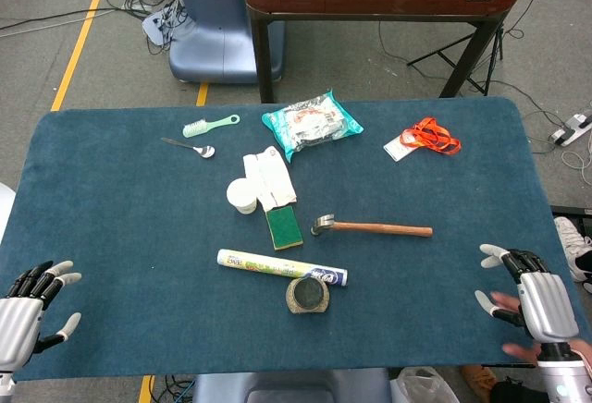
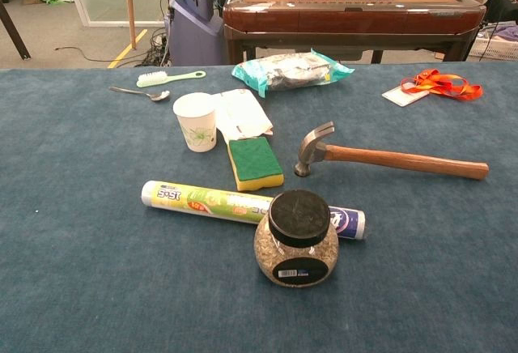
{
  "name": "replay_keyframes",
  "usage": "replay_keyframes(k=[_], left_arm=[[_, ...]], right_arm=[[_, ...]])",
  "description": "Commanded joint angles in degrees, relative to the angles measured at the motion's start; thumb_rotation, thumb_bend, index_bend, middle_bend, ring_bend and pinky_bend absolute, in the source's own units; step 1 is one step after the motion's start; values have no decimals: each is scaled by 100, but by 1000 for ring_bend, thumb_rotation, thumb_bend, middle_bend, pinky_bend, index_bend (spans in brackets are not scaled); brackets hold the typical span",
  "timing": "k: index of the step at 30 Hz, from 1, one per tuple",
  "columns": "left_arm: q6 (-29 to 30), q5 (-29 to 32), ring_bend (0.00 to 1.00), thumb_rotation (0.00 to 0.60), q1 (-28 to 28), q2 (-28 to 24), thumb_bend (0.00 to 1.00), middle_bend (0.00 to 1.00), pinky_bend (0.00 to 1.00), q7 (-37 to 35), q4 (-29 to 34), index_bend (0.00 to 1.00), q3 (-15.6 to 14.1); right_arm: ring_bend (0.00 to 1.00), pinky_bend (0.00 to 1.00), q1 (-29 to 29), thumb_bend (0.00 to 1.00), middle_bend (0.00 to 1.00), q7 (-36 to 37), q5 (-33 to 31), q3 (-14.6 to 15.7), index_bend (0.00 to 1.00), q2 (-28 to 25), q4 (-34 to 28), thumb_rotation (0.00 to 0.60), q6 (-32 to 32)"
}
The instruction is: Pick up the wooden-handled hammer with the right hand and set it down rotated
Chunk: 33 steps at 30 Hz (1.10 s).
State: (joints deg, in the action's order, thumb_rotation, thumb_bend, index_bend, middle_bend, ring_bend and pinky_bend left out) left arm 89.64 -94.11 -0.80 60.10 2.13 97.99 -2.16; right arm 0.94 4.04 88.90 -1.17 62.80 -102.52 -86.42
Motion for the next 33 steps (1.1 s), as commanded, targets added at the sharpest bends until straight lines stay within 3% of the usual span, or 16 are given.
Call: replay_keyframes(k=[1,12,18,25,33], left_arm=[[5,4,102,600,3,-1,252,188,127,-7,-1,282,2],[22,-1,102,600,18,-3,252,188,127,5,8,282,-2],[-6,-32,102,600,-6,3,252,188,127,-3,8,282,-5],[11,-29,102,600,-4,-5,252,188,127,-51,-2,282,2],[46,-27,102,600,14,-11,252,188,127,-83,-9,282,4]], right_arm=[[251,233,5,216,402,-7,3,1,283,6,0,600,8],[251,233,137,216,402,-159,233,-47,283,-57,-87,600,28],[251,233,507,216,392,-637,188,-238,283,-194,-348,600,443],[165,198,1179,217,287,-1588,-400,-545,253,-229,-724,600,1401],[145,180,1993,216,268,-2326,-1362,-903,249,201,-734,600,2334]])
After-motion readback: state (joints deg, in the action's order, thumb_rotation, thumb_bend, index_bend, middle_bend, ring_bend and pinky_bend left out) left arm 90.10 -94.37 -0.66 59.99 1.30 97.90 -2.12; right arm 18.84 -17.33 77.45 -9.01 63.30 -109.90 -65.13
